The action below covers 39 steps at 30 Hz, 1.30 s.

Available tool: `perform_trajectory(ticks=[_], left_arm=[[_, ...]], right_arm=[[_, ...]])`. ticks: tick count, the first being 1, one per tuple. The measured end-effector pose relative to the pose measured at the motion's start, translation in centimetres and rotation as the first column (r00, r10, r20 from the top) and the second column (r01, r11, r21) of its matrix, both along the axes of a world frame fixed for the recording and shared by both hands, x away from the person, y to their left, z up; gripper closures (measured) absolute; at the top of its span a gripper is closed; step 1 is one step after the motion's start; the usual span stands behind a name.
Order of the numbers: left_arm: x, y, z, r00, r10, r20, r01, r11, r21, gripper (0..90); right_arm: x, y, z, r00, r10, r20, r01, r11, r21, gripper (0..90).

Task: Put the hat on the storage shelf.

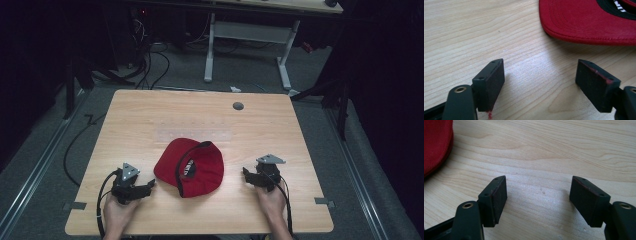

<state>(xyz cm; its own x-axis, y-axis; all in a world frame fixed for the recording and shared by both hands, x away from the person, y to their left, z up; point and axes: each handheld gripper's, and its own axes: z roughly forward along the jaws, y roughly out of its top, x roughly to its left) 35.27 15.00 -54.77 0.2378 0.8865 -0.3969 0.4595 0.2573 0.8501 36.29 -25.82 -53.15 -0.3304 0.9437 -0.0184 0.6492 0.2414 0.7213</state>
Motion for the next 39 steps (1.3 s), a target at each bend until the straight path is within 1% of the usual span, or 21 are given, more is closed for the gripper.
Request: perform_trajectory(ticks=[15, 17, 20, 24, 25, 26, 27, 29, 31, 33, 34, 35, 36, 38, 39], left_arm=[[0.0, -0.1, 0.0, 1.0, 0.008, 0.002, -0.008, 1.0, 0.001, 23.5], [0.0, -0.1, 0.0, 1.0, 0.008, 0.001, -0.008, 0.9999, 0.006, 23.5], [0.0, -0.1, 0.0, 1.0, 0.009, 0.0, -0.009, 1.0, 0.003, 23.5], [0.0, -0.1, 0.0, 1.0, 0.009, 0.001, -0.009, 1.0, 0.003, 23.6], [0.0, -0.1, 0.0, 1.0, 0.009, 0.001, -0.009, 1.0, 0.003, 23.6], [0.0, -0.1, 0.0, 1.0, 0.009, 0.001, -0.009, 1.0, 0.003, 23.6], [0.0, -0.1, 0.0, 1.0, 0.009, 0.001, -0.009, 1.0, 0.003, 23.6], [0.0, -0.1, 0.0, 1.0, 0.009, 0.001, -0.009, 1.0, 0.003, 23.6], [0.0, -0.1, 0.0, 1.0, 0.009, 0.001, -0.009, 1.0, 0.003, 23.5], [0.0, -0.1, 0.0, 1.0, 0.009, 0.001, -0.009, 1.0, 0.003, 23.6], [0.0, -0.1, 0.0, 1.0, 0.009, 0.001, -0.009, 1.0, 0.003, 23.6], [0.0, -0.1, 0.0, 1.0, 0.009, 0.001, -0.009, 1.0, 0.003, 23.5], [0.0, -0.1, 0.0, 1.0, 0.009, 0.001, -0.009, 1.0, 0.003, 23.5], [0.0, -0.1, 0.0, 1.0, 0.009, 0.001, -0.009, 1.0, 0.004, 23.5], [0.0, -0.1, 0.0, 1.0, 0.009, 0.001, -0.009, 1.0, 0.003, 23.5]], right_arm=[[-0.1, 0.1, 0.0, 0.9999, 0.015, -0.003, -0.015, 1.0, 0.0, 29.3], [-0.1, 0.1, 0.1, 0.9998, 0.02, -0.008, -0.02, 1.0, 0.0, 30.2], [0.0, 0.2, 0.2, 0.9991, 0.039, -0.02, -0.039, 0.999, -0.005, 33.9], [0.0, 0.5, 0.4, 0.9981, 0.06, -0.015, -0.06, 0.998, -0.013, 35.3], [0.0, 0.7, 0.6, 0.997, 0.077, -0.011, -0.077, 0.997, 0.006, 35.5], [0.0, 0.7, 0.6, 0.997, 0.077, -0.011, -0.077, 0.997, 0.006, 35.5], [0.0, 0.8, 0.9, 0.9957, 0.092, -0.001, -0.092, 0.995, 0.029, 35.8], [0.0, 1.2, 1.2, 0.994, 0.109, -0.004, -0.109, 0.993, 0.035, 35.1], [0.0, 1.3, 1.4, 0.9939, 0.11, -0.007, -0.109, 0.993, 0.041, 34.7], [0.2, 1.8, 2.1, 0.9901, 0.14, 0.008, -0.14, 0.989, 0.053, 34.1], [0.2, 1.8, 2.1, 0.9901, 0.14, 0.008, -0.14, 0.989, 0.053, 34.1], [0.4, 2.2, 2.4, 0.987, 0.16, 0.004, -0.16, 0.985, 0.065, 33.0], [0.4, 2.4, 2.6, 0.9854, 0.17, 0.001, -0.17, 0.983, 0.066, 32.5], [0.5, 2.6, 2.7, 0.9843, 0.177, -0.002, -0.176, 0.982, 0.072, 32.1], [0.7, 2.8, 3.0, 0.9803, 0.198, 0.003, -0.197, 0.977, 0.087, 31.3]])
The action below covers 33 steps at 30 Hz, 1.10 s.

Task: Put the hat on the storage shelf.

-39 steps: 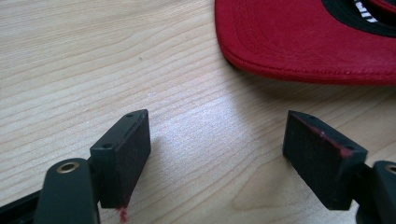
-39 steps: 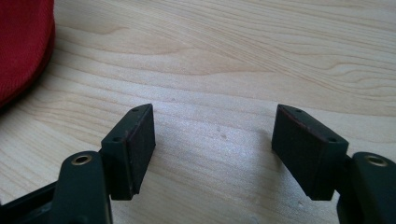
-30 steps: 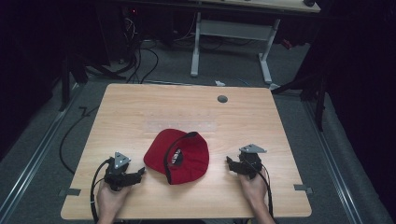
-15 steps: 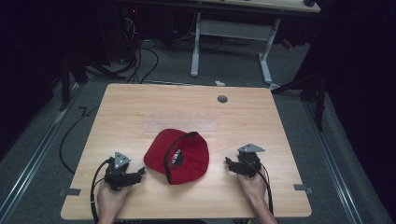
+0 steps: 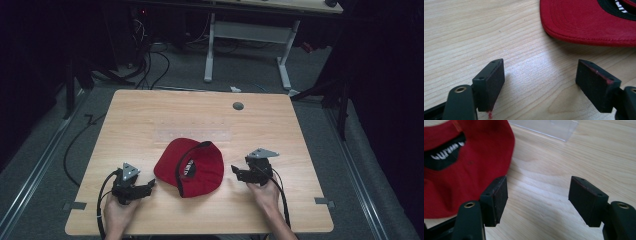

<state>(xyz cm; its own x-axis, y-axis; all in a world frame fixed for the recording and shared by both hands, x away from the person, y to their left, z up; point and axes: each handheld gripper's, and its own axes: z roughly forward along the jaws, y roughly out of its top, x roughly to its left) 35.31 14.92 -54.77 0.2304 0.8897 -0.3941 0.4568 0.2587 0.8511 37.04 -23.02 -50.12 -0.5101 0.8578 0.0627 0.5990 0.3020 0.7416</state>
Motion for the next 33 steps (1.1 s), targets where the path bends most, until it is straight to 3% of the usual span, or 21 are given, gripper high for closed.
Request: perform_trajectory(ticks=[3, 15, 25, 33], left_arm=[[0.0, 0.0, 0.0, 1.0, 0.0, 0.0, 0.0, 1.0, 0.0, 23.5], [0.0, 0.0, 0.0, 1.0, -0.002, -0.001, 0.002, 1.0, 0.001, 23.2], [0.0, 0.0, 0.0, 1.0, -0.001, -0.001, 0.001, 1.0, 0.001, 23.2], [0.0, 0.0, 0.0, 1.0, -0.001, -0.001, 0.001, 1.0, 0.001, 23.2]], right_arm=[[0.3, 0.4, 0.3, 0.9995, 0.031, 0.0, -0.031, 0.999, 0.023, 29.3], [1.4, 2.1, 1.3, 0.9953, 0.096, 0.007, -0.096, 0.994, 0.042, 25.7], [3.0, 4.5, 2.3, 0.9868, 0.161, 0.017, -0.162, 0.985, 0.062, 24.3], [4.3, 6.2, 2.5, 0.9818, 0.19, -0.005, -0.189, 0.979, 0.079, 24.4]])
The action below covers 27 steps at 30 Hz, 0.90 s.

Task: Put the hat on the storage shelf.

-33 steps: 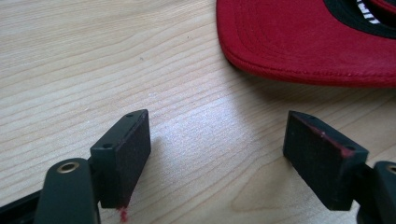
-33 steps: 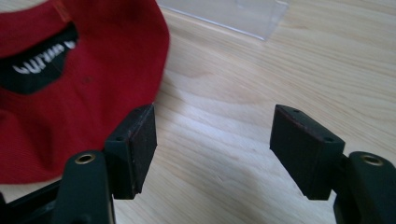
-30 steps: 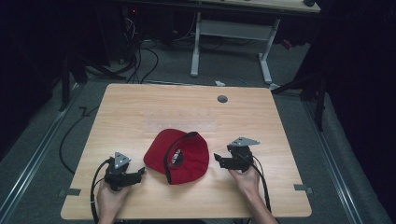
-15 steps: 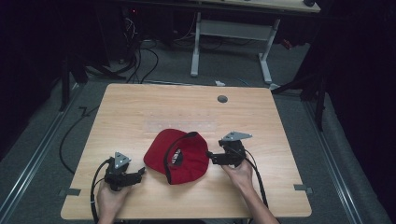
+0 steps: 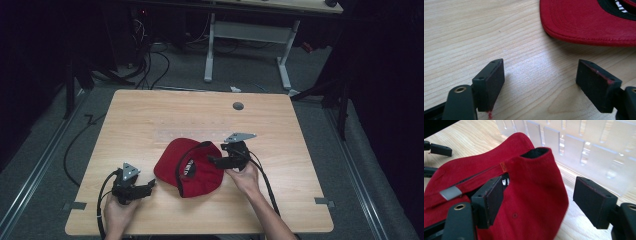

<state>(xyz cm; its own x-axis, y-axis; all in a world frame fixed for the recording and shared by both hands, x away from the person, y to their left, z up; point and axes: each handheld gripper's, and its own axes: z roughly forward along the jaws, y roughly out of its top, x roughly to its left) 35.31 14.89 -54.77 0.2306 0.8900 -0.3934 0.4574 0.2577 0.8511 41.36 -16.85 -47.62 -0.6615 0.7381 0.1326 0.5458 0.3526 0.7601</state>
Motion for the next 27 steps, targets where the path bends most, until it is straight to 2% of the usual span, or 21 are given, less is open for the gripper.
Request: perform_trajectory(ticks=[1, 3, 7, 9, 10, 13, 18, 22, 24, 27], left_arm=[[0.0, 0.0, 0.0, 1.0, 0.0, 0.001, 0.0, 1.0, 0.001, 23.2], [0.0, 0.0, 0.0, 1.0, 0.0, 0.0, 0.0, 1.0, 0.0, 23.2], [0.0, 0.0, 0.0, 1.0, 0.0, 0.0, 0.0, 1.0, 0.0, 23.2], [0.0, 0.0, 0.0, 1.0, 0.0, 0.0, 0.0, 1.0, 0.0, 23.2], [0.0, 0.0, 0.0, 1.0, -0.001, 0.0, 0.001, 1.0, 0.0, 23.2], [0.0, 0.0, 0.0, 1.0, -0.001, 0.0, 0.001, 1.0, 0.0, 23.2], [0.0, 0.0, 0.0, 1.0, -0.001, 0.0, 0.001, 1.0, 0.0, 23.2], [0.0, 0.0, 0.0, 1.0, -0.001, -0.001, 0.001, 1.0, 0.002, 23.2], [0.0, 0.0, 0.0, 1.0, -0.001, 0.0, 0.001, 1.0, 0.0, 23.2], [0.0, 0.0, 0.0, 1.0, -0.001, 0.001, 0.001, 1.0, 0.001, 23.1]], right_arm=[[0.5, 0.7, 0.0, 0.9999, 0.011, -0.007, -0.011, 1.0, -0.014, 24.4], [0.8, 0.9, -0.1, 0.9999, 0.013, -0.006, -0.014, 1.0, -0.015, 24.7], [2.1, 2.0, -0.5, 0.999, 0.018, -0.041, -0.019, 1.0, -0.024, 24.6], [2.4, 2.1, -0.6, 0.9988, 0.024, -0.042, -0.025, 0.999, -0.025, 24.9], [2.8, 2.5, -0.9, 0.998, 0.024, -0.059, -0.025, 1.0, -0.014, 25.0], [3.5, 3.2, -1.5, 0.9965, 0.032, -0.077, -0.034, 0.999, -0.031, 25.2], [4.1, 4.1, -2.2, 0.9951, 0.045, -0.088, -0.049, 0.998, -0.036, 26.3], [4.2, 4.5, -2.5, 0.9934, 0.068, -0.092, -0.072, 0.997, -0.031, 29.8], [4.4, 4.5, -3.1, 0.9895, 0.086, -0.116, -0.089, 0.996, -0.016, 37.5], [4.4, 4.5, -3.4, 0.9876, 0.104, -0.118, -0.106, 0.994, -0.011, 44.6]])
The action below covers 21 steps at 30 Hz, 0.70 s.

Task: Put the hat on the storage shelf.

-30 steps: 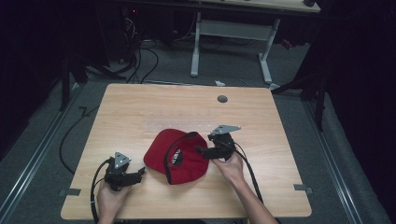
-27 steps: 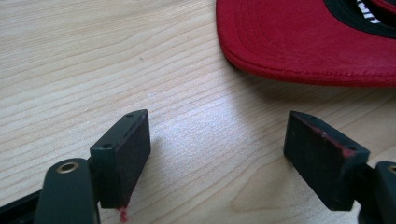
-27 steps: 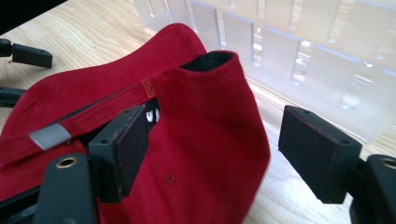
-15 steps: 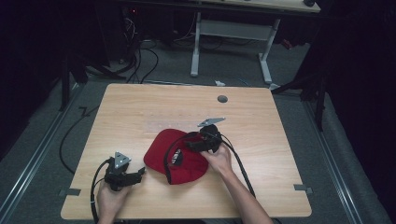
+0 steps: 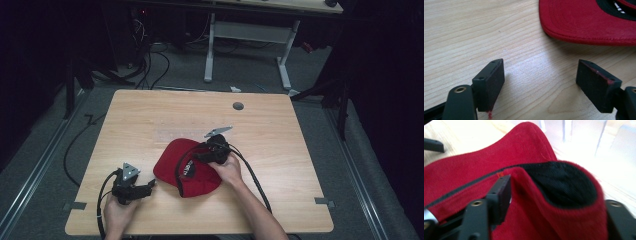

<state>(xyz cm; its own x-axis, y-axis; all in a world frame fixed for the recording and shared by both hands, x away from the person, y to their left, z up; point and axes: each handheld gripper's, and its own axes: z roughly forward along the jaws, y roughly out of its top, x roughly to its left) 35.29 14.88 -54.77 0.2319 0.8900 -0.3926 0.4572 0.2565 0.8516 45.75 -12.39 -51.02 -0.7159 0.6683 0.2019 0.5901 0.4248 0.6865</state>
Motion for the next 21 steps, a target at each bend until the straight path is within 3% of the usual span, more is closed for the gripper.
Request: perform_trajectory(ticks=[2, 3, 8, 15, 21], left_arm=[[0.0, 0.0, 0.0, 1.0, -0.003, -0.001, 0.003, 1.0, -0.001, 22.9], [0.0, 0.0, 0.0, 1.0, -0.003, -0.001, 0.003, 1.0, -0.001, 22.8], [0.0, 0.0, 0.0, 1.0, -0.005, 0.0, 0.005, 1.0, -0.001, 22.8], [0.0, 0.0, 0.0, 1.0, -0.007, -0.003, 0.007, 1.0, 0.001, 22.6], [0.0, -0.1, 0.0, 1.0, -0.007, 0.001, 0.007, 1.0, -0.001, 22.5]], right_arm=[[-0.3, -0.2, -0.2, 0.9991, 0.036, 0.022, -0.035, 0.999, -0.01, 56.4], [-0.3, -0.2, -0.2, 0.9991, 0.036, 0.022, -0.035, 0.999, -0.01, 56.4], [-1.2, -0.8, 0.1, 0.9947, 0.096, 0.037, -0.097, 0.995, 0.006, 77.2], [-1.8, -1.3, 0.6, 0.992, 0.125, 0.021, -0.125, 0.992, 0.005, 83.6], [-4.0, -2.3, 2.4, 0.9913, 0.11, 0.074, -0.11, 0.994, 0.004, 84.7]])
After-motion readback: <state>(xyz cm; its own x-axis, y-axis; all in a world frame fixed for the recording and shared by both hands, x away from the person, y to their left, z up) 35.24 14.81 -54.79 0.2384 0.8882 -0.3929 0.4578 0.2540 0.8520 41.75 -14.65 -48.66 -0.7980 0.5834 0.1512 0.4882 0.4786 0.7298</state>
